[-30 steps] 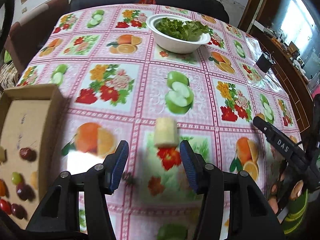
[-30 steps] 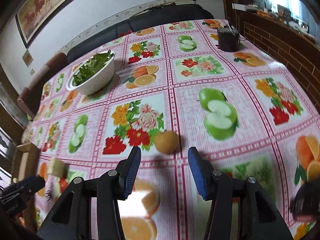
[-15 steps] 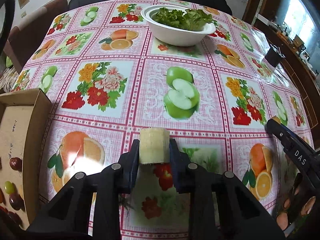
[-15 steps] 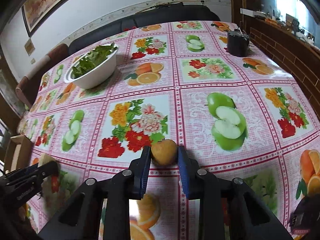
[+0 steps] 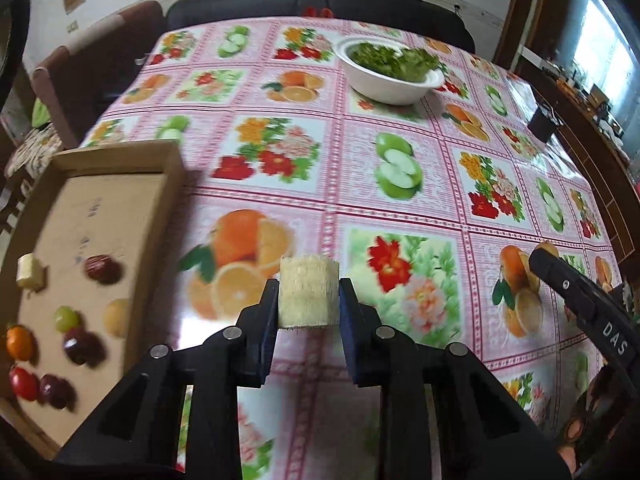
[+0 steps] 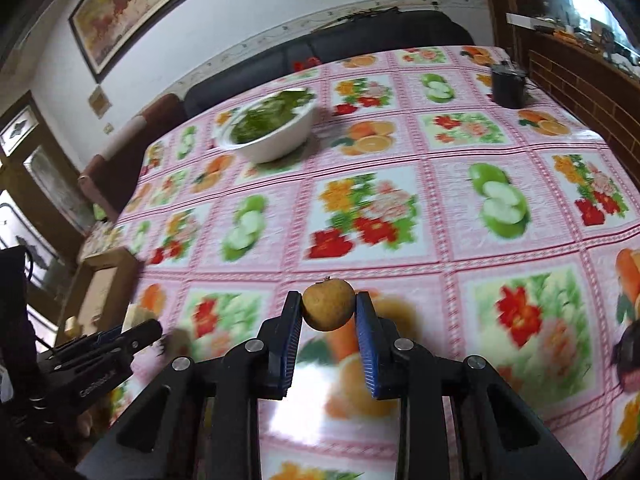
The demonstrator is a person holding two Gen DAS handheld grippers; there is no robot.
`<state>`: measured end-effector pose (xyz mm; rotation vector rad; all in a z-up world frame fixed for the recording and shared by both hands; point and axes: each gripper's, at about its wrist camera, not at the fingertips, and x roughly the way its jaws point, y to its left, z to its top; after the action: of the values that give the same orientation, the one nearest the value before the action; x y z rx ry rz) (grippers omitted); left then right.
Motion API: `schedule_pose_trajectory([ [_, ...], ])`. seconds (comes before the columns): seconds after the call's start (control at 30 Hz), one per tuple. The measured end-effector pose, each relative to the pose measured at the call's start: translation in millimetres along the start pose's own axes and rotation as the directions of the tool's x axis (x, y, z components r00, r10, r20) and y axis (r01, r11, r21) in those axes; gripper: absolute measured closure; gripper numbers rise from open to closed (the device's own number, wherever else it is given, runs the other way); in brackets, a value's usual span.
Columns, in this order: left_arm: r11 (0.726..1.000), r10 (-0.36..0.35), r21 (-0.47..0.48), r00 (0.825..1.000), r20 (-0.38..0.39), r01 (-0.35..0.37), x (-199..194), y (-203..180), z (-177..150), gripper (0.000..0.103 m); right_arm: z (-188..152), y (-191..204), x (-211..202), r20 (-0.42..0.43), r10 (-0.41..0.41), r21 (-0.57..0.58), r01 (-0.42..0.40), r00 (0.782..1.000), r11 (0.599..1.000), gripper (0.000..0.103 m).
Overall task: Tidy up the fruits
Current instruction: 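Carry the yellow chunk in the left tool to the tray while the right tool carries its brown fruit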
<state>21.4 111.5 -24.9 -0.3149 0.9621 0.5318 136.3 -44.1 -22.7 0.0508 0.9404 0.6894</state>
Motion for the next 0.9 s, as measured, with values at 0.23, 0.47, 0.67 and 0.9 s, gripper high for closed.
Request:
schedule_pose_trajectory([
  [0.23, 0.999, 0.03, -0.032, 0.999, 0.041, -0.029, -22.1, 29.0, -10.5, 0.078, -12.3, 41.6, -8.1, -0.014, 0.062, -0.054, -0.063, 0.998, 0.997, 0.076],
  [0.47, 0.997, 0.05, -0.06, 0.997, 0.066, -0.046, -36.2, 51.3, -16.3, 0.078, -17.1, 73.2, -12.6, -0.016, 0.09, -0.099, -0.091, 0.996, 0.991, 0.076],
  [0.67, 0.994, 0.061, -0.091, 0.996, 0.069, -0.055, -39.5, 66.4, -18.5, 0.078, -20.0, 88.5, -13.9, -0.019, 0.102, -0.123, -0.104, 0.995, 0.987, 0.076],
  [0.9, 0.993, 0.08, -0.098, 0.993, 0.083, -0.072, -44.2, 74.8, -19.3, 0.078, -19.8, 97.0, -16.0, -0.016, 0.106, -0.14, -0.107, 0.994, 0.984, 0.076],
])
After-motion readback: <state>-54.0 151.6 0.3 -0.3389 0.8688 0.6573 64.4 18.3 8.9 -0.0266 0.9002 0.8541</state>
